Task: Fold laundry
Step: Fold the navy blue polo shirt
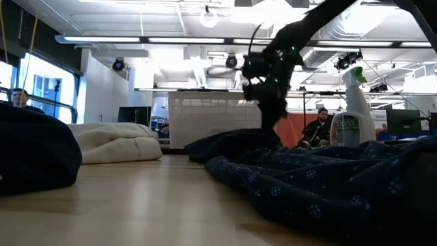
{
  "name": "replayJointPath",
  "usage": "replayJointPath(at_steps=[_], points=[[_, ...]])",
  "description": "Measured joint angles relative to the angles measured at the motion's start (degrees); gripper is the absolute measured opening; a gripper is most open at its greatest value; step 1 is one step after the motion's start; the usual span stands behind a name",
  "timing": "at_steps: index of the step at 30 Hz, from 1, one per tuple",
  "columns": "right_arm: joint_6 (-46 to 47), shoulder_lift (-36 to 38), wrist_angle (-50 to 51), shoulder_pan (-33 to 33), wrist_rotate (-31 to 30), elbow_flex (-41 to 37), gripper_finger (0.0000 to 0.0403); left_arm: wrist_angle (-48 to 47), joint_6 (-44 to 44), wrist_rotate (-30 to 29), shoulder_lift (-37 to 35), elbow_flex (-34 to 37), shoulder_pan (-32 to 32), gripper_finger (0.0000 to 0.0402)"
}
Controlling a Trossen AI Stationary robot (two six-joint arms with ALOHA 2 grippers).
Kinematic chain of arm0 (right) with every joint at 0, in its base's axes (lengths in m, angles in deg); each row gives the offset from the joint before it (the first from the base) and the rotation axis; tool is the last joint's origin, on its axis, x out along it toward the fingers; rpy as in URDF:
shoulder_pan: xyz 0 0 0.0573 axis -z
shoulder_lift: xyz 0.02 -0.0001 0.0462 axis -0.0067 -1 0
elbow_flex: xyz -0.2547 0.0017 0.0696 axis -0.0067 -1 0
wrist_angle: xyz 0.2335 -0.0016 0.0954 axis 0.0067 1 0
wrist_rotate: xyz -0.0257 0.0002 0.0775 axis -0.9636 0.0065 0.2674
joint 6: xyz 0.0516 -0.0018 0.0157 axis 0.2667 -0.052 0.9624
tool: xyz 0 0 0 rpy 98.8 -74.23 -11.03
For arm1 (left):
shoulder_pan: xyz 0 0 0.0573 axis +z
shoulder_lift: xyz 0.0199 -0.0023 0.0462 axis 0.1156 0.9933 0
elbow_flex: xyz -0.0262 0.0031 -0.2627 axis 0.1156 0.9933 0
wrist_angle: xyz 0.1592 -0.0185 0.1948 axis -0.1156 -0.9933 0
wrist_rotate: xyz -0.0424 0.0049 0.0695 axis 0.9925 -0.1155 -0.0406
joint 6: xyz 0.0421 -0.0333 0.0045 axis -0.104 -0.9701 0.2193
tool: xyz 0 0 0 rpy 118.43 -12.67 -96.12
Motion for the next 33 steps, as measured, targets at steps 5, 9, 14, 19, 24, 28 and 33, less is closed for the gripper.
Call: replayJointPath(at_steps=[5,9,14,19,24,28,33], points=[[-2.6,0.2,-9.7,-1.1,-3.6,6.0,0.0,-0.8,1.0,-0.8,2.8,0.0,1.6,0.0147],[-0.6,0.2,-17.9,-0.1,-11.1,8.3,0.0,-3.9,1.2,-0.6,5.2,0.0,3.1,0.0147],[-0.6,0.2,-18.9,2.1,-12.3,5.7,0.0,-10.8,0.2,-2.8,7.7,0.0,4.4,0.0147],[0.8,0.2,-19.3,3.9,-17.9,0.0,0.0007,-13.8,-1.4,-5.2,9.5,0.0,5.4,0.0147],[1.8,0.2,-14.1,5.2,-18.8,1.7,0.0071,-13.0,-1.0,-5.2,10.6,0.0,6.2,0.0147],[2.3,1.0,-4.8,6.7,-18.7,7.1,0.014,-12.6,-0.6,-4.3,11.0,0.0,6.7,0.0147],[-0.2,6.6,-2.2,6.4,-6.7,7.9,0.0199,-12.6,-1.0,-3.4,11.1,0.0,6.6,0.0147]])
